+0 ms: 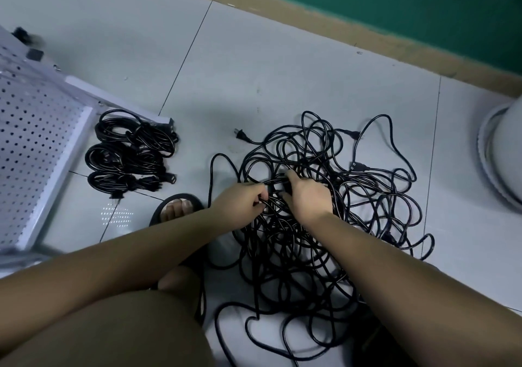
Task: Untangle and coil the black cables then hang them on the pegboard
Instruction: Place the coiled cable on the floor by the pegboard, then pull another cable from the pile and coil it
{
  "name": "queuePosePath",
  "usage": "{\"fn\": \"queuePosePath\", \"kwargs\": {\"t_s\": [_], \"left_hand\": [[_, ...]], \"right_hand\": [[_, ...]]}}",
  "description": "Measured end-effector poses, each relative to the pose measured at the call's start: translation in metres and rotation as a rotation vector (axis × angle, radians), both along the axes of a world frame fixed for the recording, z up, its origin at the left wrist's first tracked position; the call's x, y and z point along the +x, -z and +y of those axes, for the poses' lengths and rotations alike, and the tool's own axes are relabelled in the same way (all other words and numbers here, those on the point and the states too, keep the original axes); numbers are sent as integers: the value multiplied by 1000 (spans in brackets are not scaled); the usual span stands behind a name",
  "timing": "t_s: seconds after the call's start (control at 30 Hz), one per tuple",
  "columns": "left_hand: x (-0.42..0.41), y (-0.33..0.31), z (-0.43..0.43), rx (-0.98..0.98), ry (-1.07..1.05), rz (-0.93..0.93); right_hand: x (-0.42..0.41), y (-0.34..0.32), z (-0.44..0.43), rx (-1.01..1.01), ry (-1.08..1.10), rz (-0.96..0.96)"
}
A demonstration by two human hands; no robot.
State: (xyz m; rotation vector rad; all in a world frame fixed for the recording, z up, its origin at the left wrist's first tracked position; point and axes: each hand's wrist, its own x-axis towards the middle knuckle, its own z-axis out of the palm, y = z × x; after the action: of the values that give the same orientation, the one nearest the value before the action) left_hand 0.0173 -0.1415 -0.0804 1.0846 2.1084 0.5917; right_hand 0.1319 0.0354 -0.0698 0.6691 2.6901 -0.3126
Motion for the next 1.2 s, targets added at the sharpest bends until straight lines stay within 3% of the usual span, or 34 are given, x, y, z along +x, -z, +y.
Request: {"fn": "queuePosePath", "kwargs": {"t_s": [0.37, 0.67, 0.8, 0.93, 1.2], "left_hand": [[-1, 3, 12, -13, 4, 74], [0, 11, 10, 6, -49, 47], [-1, 18, 11, 44, -48, 79], [0, 19, 22, 105, -50, 125], [-9, 15, 55, -117, 75, 226]], "right_hand": [[-5, 0, -6, 158, -62, -129], [-9, 5, 10, 96, -161, -99], [-4, 3, 20, 15, -87, 0], [-3, -3, 25, -6, -68, -35], [-18, -5, 26, -16, -68, -202]]}}
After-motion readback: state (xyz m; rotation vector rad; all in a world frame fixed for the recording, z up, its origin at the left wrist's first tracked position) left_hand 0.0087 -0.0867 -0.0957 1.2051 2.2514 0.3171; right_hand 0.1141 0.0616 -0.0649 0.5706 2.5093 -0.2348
